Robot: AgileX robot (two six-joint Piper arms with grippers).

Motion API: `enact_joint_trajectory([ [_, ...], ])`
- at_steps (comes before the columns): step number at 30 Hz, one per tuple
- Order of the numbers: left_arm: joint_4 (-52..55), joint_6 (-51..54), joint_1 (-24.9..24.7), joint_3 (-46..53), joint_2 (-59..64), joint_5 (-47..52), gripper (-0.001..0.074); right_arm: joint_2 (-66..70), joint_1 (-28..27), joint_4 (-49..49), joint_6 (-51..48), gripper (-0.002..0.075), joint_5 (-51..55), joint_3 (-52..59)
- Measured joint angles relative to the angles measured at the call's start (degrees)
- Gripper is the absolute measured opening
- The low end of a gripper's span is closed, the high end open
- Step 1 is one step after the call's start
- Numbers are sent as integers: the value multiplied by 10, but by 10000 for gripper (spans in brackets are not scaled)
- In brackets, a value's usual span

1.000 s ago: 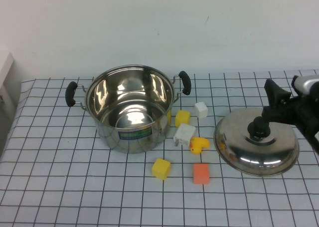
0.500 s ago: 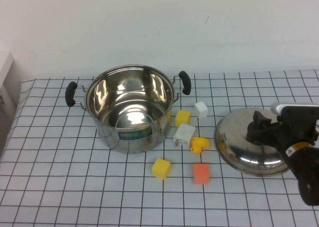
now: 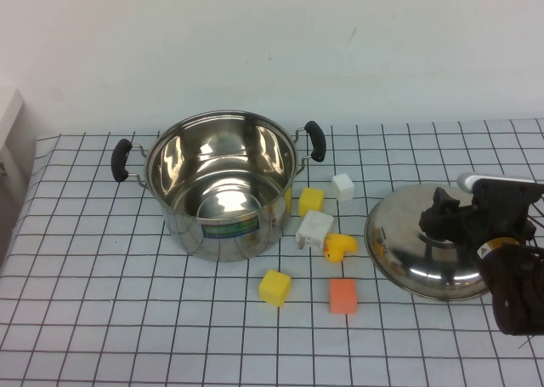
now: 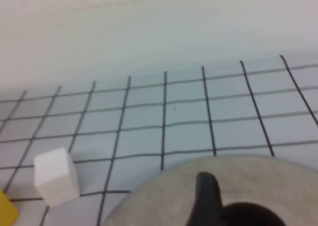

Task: Cover the pot
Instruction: Pick up the pot lid

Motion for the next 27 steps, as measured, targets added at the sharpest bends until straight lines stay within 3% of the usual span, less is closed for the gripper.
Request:
enact_joint_trajectory([
  [23,0,-2,0,0,0,0,-3,4,-1,-6,-82,441,96,-17],
  [27,0,-2,0,0,0,0,-3,8,-1,-8,-82,395,102,-18],
])
